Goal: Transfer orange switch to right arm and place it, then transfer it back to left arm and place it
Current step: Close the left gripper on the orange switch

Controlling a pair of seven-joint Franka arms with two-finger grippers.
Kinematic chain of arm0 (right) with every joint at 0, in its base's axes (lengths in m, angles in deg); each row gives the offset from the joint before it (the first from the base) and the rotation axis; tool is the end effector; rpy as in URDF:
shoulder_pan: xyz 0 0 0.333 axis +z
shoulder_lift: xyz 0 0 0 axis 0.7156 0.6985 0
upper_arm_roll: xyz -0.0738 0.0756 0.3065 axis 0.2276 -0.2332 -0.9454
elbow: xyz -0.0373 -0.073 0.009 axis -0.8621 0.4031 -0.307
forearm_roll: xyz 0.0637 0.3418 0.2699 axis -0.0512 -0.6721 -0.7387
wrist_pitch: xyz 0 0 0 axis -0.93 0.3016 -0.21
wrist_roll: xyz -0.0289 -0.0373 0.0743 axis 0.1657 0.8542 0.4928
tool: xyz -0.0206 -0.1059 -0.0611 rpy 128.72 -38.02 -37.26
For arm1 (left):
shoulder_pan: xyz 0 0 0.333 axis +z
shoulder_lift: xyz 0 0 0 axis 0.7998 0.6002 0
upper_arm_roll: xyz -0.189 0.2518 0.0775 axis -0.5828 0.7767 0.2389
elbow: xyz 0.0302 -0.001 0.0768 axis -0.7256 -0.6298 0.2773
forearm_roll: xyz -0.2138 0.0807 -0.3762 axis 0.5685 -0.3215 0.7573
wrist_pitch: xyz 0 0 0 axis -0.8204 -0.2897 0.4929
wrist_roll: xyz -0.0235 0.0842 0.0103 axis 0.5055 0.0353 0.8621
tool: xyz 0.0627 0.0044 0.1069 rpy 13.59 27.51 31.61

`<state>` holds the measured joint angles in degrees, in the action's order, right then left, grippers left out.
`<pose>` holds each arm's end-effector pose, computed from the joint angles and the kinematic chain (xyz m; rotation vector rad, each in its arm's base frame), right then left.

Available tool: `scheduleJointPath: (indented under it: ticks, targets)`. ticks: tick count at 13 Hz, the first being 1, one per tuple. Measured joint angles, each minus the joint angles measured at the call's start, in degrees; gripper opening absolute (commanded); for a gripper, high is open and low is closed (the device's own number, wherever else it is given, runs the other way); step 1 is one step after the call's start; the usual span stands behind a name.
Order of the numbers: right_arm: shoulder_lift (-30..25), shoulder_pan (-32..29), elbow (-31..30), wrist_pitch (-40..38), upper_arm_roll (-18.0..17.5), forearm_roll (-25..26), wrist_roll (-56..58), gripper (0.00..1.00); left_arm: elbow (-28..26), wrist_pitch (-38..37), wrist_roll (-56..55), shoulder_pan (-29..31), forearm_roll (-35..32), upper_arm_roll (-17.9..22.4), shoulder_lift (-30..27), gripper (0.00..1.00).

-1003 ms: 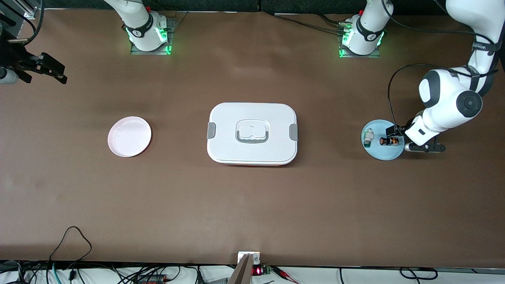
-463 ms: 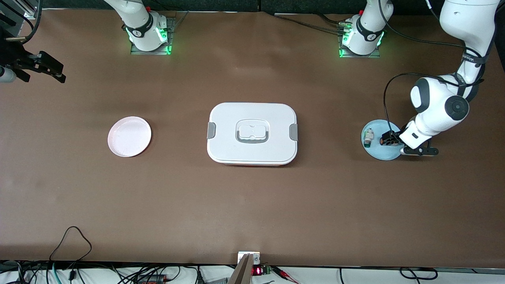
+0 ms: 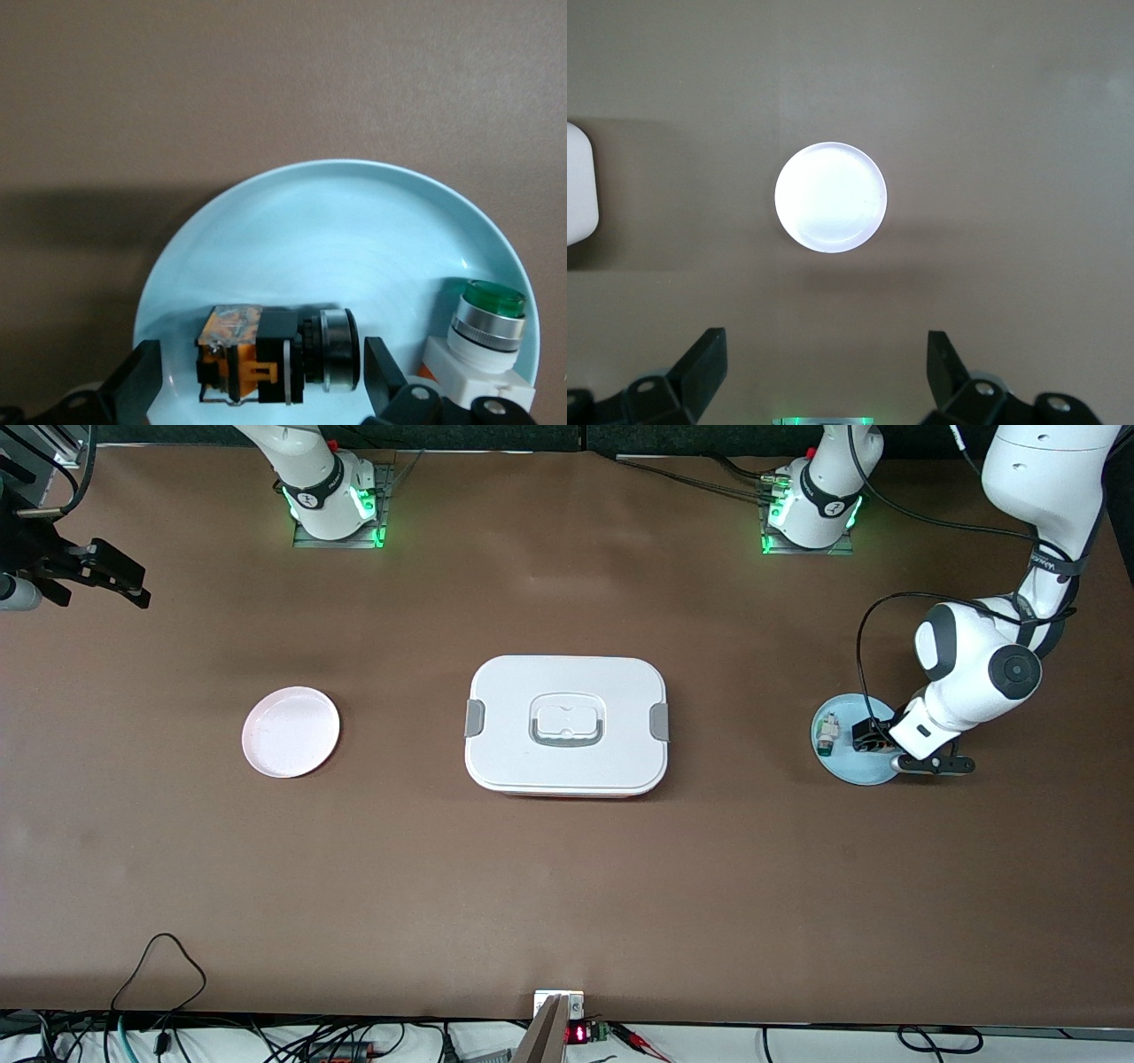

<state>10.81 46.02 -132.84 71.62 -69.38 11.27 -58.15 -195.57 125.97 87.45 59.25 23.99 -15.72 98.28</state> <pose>0.5546 -0.0124 0.6054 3.1036 0.0033 -0.0472 0.5547 0.0687 0.1337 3.1364 -0.0347 -0.0972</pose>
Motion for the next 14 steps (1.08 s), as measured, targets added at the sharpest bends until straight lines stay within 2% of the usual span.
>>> scheduleJointPath:
  ticks: [2, 3, 8, 9, 12, 14]
  targets:
    - [0.0, 0.0, 0.0, -0.4, 0.0, 0.0, 0.0, 1.00, -0.1, 0.1, 0.0, 0.0, 0.2, -0.2, 0.4, 0.96]
    - [0.0, 0.0, 0.0, -0.5, 0.0, 0.0, 0.0, 1.00, -0.1, 0.1, -0.1, 0.0, 0.2, -0.4, 0.5, 0.89]
    - [0.0, 0.0, 0.0, -0.6, 0.0, 0.0, 0.0, 1.00, -0.1, 0.1, 0.0, 0.0, 0.2, -0.7, 0.4, 0.38]
    - [0.1, 0.0, 0.0, -0.7, 0.0, 0.0, 0.0, 1.00, -0.1, 0.1, 0.3, 0.0, 0.2, -0.8, 0.4, 0.31]
    - [0.4, 0.0, 0.0, -0.7, 0.0, 0.0, 0.0, 1.00, 0.0, -1.1, 2.7, 0.0, 0.2, -1.4, 0.2, 0.18]
    - [0.4, 0.0, 0.0, -0.7, 0.0, 0.0, 0.0, 1.00, 0.5, -5.0, 3.4, 0.0, 0.2, -1.7, -0.6, 0.17]
